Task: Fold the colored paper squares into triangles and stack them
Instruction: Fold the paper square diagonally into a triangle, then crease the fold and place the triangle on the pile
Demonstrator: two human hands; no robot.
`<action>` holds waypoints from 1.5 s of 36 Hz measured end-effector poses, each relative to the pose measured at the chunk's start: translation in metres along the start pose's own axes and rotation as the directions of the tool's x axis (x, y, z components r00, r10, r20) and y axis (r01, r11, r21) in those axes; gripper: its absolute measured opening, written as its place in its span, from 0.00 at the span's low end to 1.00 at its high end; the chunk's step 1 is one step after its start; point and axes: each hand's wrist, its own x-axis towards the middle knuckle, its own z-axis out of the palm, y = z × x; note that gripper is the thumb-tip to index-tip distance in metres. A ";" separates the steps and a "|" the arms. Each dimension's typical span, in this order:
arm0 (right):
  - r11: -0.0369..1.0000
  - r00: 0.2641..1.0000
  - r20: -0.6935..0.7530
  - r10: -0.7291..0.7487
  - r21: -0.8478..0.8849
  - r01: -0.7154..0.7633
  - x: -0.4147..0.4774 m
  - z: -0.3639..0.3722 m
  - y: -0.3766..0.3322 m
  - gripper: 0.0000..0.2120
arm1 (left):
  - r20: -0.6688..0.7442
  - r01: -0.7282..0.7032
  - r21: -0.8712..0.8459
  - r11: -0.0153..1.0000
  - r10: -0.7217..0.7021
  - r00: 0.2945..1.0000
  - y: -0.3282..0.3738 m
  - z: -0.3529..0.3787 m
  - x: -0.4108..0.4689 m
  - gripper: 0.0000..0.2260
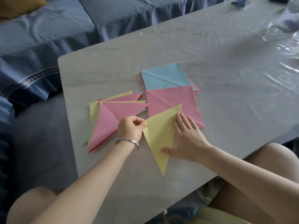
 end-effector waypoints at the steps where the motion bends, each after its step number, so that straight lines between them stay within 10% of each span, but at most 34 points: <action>1: 1.000 1.000 -0.001 0.023 -0.003 -0.023 0.006 0.000 0.005 0.68 | -0.001 -0.004 0.002 1.000 0.004 1.000 0.000 0.000 0.000 0.01; 13: 0.961 0.965 -0.224 0.138 0.266 -0.076 0.033 -0.011 0.038 0.29 | 0.019 -0.099 0.008 0.995 0.099 0.995 -0.001 -0.012 -0.005 0.03; 19: 0.976 0.966 -0.256 -0.035 0.198 0.087 0.019 -0.003 0.052 0.33 | -0.168 -0.324 0.219 0.920 0.362 0.917 0.012 -0.071 0.002 0.08; 31: 0.962 0.953 -0.142 -0.266 0.016 0.271 0.030 -0.029 0.053 0.28 | -0.150 -0.143 0.629 0.764 0.300 0.942 -0.004 -0.089 0.057 0.17; 36: 0.954 0.943 -0.150 -0.297 -0.013 0.299 0.031 -0.035 0.051 0.24 | -0.035 -0.411 0.587 0.697 0.530 0.848 0.006 -0.045 0.022 0.12; 42: 0.967 0.966 -0.051 -0.255 -0.010 0.254 0.024 -0.033 0.052 0.34 | 0.218 -0.125 0.165 0.978 0.088 0.972 0.018 0.002 -0.010 0.14; 54: 0.968 0.974 -0.087 -0.208 0.128 0.218 0.019 -0.023 0.050 0.30 | 0.068 0.146 -0.133 0.980 -0.138 0.988 0.032 0.015 -0.004 0.18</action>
